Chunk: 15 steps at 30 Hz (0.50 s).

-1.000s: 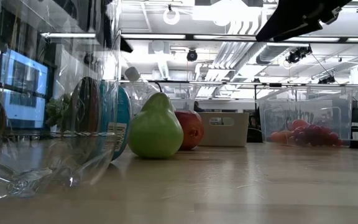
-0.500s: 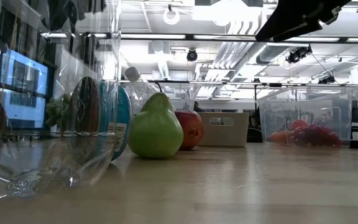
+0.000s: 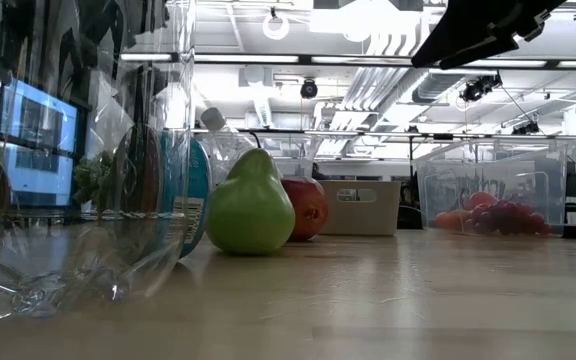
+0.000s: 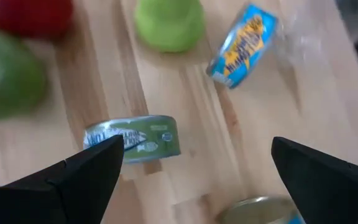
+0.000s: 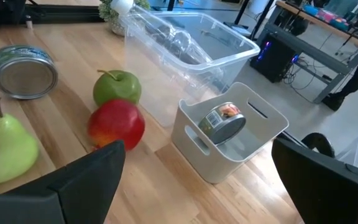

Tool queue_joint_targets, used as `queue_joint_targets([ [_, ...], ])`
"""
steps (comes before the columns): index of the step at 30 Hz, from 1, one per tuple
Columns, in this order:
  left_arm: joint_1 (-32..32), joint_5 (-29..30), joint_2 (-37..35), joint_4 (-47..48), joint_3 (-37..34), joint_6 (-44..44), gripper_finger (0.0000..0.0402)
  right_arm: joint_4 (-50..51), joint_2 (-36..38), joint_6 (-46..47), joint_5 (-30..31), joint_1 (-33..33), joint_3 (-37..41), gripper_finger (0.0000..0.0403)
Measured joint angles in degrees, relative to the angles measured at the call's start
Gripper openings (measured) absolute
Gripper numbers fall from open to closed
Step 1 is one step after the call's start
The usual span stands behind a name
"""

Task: Pick & Place Food Item
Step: Put the green tuna can into the gray bin

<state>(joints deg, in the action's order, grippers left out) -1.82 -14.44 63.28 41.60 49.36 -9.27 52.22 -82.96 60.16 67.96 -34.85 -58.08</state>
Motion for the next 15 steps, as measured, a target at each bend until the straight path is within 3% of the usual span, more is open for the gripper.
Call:
queue_joint_targets([
  [7, 0.5, 0.9, 1.6, -1.0, -0.1, -16.1, 0.0397, -0.8, 0.0, 0.0, -0.2, 0.0, 0.0, 0.0395],
  [15, 2.7, -0.2, 7.9, -4.0, -0.1, -25.8, 0.0397, -1.8, 0.0, 0.0, 0.6, 0.5, 0.0, 0.0395],
])
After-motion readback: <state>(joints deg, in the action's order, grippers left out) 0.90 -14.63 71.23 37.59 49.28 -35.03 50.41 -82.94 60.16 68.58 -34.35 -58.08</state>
